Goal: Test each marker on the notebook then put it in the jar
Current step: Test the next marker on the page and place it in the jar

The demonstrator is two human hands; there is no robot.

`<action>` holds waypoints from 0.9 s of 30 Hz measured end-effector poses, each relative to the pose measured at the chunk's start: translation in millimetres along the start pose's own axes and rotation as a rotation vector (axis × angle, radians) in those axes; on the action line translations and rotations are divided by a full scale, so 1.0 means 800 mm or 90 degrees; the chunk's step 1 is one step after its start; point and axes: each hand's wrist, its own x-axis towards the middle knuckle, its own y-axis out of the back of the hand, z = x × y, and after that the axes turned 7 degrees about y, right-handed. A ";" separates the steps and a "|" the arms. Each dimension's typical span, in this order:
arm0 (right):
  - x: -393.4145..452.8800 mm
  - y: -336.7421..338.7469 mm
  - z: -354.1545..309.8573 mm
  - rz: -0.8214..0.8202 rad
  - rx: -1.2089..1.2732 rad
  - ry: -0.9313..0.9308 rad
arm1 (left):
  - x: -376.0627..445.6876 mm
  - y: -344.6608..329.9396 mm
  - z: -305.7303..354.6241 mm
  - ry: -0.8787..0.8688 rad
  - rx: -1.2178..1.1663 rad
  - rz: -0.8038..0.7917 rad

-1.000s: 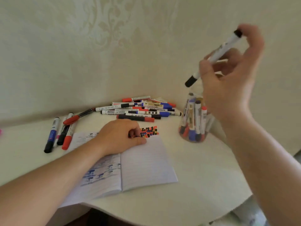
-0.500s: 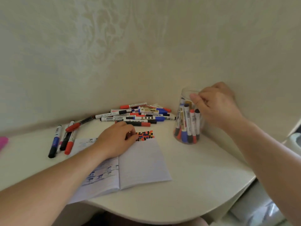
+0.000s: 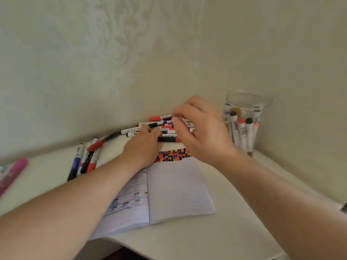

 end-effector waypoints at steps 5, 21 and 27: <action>-0.037 -0.040 0.026 -0.039 0.064 -0.165 | 0.005 0.000 -0.002 0.024 0.027 -0.024; -0.044 -0.035 0.036 -0.105 0.265 -0.453 | -0.004 0.043 -0.002 -0.217 -0.157 0.175; -0.042 -0.040 0.020 -0.209 0.579 -0.463 | -0.016 0.065 0.010 -0.320 -0.165 0.157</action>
